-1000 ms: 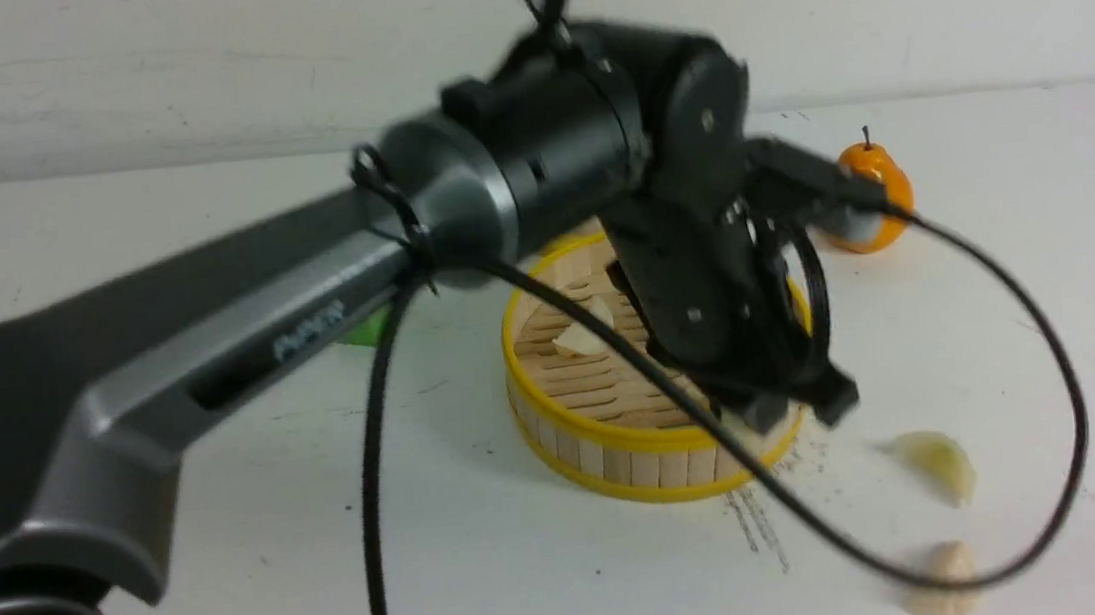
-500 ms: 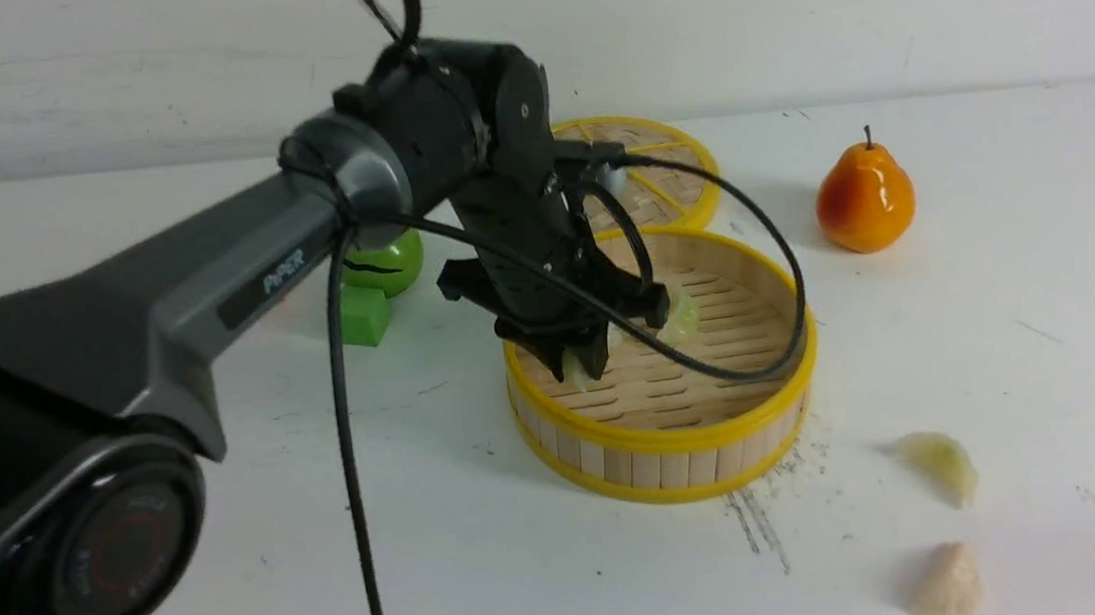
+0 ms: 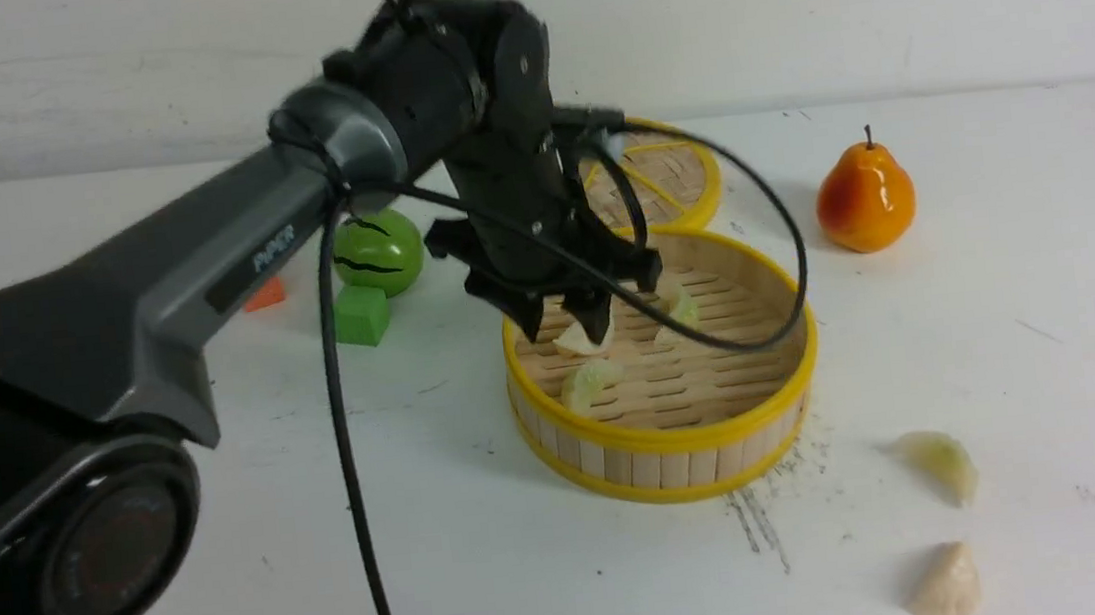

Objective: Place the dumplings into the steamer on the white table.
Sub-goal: 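Reach for and grasp a dumpling lying on the table beside the steamer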

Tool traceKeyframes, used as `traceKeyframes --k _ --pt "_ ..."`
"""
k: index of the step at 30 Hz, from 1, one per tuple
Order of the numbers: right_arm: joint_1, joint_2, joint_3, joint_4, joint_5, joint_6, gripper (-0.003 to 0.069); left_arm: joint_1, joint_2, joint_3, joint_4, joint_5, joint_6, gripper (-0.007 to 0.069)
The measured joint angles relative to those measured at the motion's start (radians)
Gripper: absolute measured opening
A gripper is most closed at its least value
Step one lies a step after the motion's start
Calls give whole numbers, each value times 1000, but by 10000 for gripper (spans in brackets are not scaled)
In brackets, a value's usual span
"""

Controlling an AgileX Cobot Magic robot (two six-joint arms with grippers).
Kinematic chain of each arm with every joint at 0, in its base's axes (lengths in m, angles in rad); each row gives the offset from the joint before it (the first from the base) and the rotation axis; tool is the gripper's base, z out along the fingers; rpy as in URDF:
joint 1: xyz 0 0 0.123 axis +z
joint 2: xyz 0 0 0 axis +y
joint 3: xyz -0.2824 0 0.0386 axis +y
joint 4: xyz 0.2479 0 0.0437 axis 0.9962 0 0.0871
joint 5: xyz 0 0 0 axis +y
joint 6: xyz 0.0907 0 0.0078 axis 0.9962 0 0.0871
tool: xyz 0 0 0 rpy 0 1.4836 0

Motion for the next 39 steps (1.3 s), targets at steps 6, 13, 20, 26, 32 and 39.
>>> traceKeyframes --k 6,13,20,26,32,39 --pt "0 297 -115 -4 -44 -6 -1 0 -212 -15 1 17 15 281" --pt "0 585 -208 -15 -166 -6 234 0 -496 204 15 17 22 -15" --pt "0 772 -222 -25 -344 -44 547 0 -806 668 6 18 23 -14" --pt "0 892 -222 -81 -457 -53 538 0 -1044 1042 -16 -21 23 -14" --pt "0 941 -231 -98 -493 -56 287 0 -1218 1227 -57 -58 22 -14" --pt "7 904 -253 -97 -433 -56 192 0 -1388 1276 -64 -63 -4 -14"
